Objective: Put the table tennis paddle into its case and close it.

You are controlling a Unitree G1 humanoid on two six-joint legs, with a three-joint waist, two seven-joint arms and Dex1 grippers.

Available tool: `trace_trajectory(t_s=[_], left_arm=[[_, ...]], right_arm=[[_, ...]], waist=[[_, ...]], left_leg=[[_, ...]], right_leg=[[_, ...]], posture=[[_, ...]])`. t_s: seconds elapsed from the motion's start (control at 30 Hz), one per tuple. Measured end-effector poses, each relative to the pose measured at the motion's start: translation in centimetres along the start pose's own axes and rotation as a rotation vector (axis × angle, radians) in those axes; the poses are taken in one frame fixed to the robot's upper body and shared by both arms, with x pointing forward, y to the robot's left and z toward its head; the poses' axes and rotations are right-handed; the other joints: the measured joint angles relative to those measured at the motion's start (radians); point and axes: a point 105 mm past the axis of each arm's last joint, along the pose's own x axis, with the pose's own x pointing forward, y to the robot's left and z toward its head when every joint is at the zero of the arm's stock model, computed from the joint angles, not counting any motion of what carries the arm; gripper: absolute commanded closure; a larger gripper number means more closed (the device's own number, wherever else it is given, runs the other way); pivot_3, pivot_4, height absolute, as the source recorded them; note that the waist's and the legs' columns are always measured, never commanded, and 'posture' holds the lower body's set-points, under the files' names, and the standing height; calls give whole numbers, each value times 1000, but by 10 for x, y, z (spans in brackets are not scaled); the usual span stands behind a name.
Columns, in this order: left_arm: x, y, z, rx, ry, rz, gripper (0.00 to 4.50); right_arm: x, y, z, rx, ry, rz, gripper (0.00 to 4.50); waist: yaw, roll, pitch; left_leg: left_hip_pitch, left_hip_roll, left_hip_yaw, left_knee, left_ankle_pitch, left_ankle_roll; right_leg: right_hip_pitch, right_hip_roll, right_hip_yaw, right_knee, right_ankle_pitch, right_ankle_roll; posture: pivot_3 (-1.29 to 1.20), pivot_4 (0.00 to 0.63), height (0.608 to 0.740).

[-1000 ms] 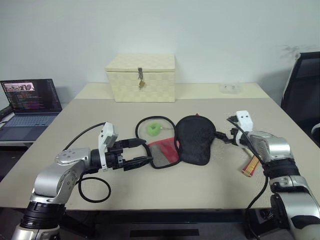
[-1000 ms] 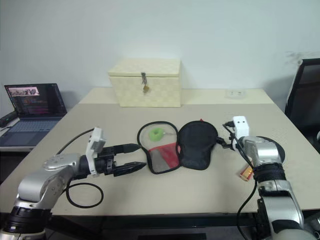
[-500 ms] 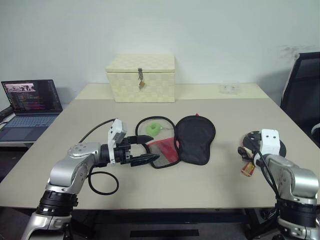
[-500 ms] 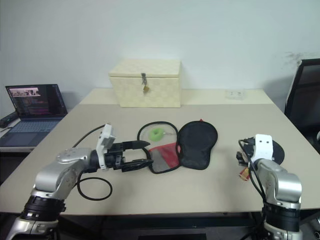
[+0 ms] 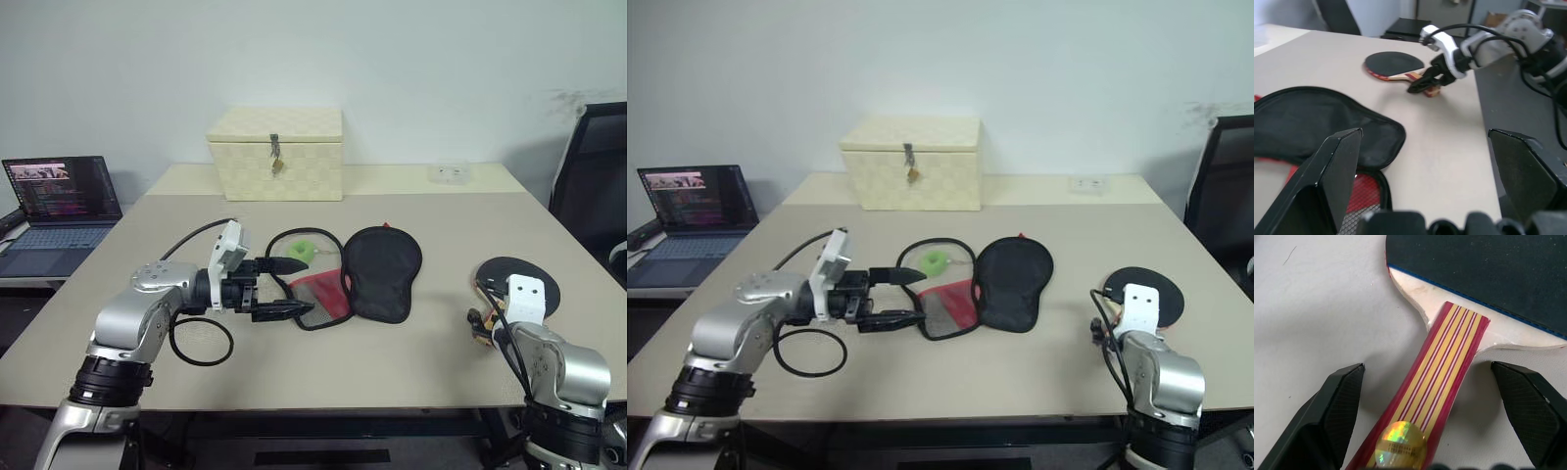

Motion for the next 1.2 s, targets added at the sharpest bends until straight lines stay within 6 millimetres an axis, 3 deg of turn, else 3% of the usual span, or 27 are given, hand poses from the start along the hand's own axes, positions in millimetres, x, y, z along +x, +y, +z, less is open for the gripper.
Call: trace_trajectory(t_s=[0.13,0.23,0.43,0.53,0.77,0.97,1.13,1.2], left_arm=[[1,0,8,32,-3,-21,0],[1,0,9,34,-3,-25,0],[2,-1,9,39,-1,-28,0],[2,-1,9,39,-1,-28,0],[3,-1,9,41,3,-29,0],[4,-2,6,37,16,-33,0],[5,-2,5,36,18,-36,0],[6,-2,4,36,16,-39,0]], right_arm=[[7,-1,3,-5,-6,2,188],[13,-2,6,-17,-10,9,949],[18,-3,11,-65,-19,58,2932],[17,2,12,-103,-18,120,3353],[10,3,8,-210,6,232,3402],[-4,-15,-1,-277,62,295,3403],[-7,-17,-3,-288,83,315,3403],[-7,-17,-3,-288,84,315,2681]], waist=[[0,-1,0],[-3,-2,-1],[-7,-2,-1],[-11,-2,-1],[-17,-2,-1],[-14,-3,-1],[-14,-3,-1],[-14,-3,-1]], left_leg=[[2,0,1,1,0,0],[6,0,5,0,0,0],[7,0,13,0,0,0],[7,0,15,-1,0,1],[7,2,16,-2,-1,1],[6,2,16,-2,-1,1],[7,2,16,-2,-1,1],[7,2,16,-2,-1,1]], right_leg=[[2,1,1,0,0,0],[3,1,5,0,0,1],[2,4,17,0,0,3],[1,5,20,-1,0,3],[0,8,21,-1,0,2],[0,8,21,-4,0,2],[0,8,20,-4,0,2],[0,8,21,-4,0,2]], posture=[[0,150,740],[0,150,740],[0,150,740],[0,150,740],[0,150,740],[0,150,740],[0,150,740],[0,150,740]])
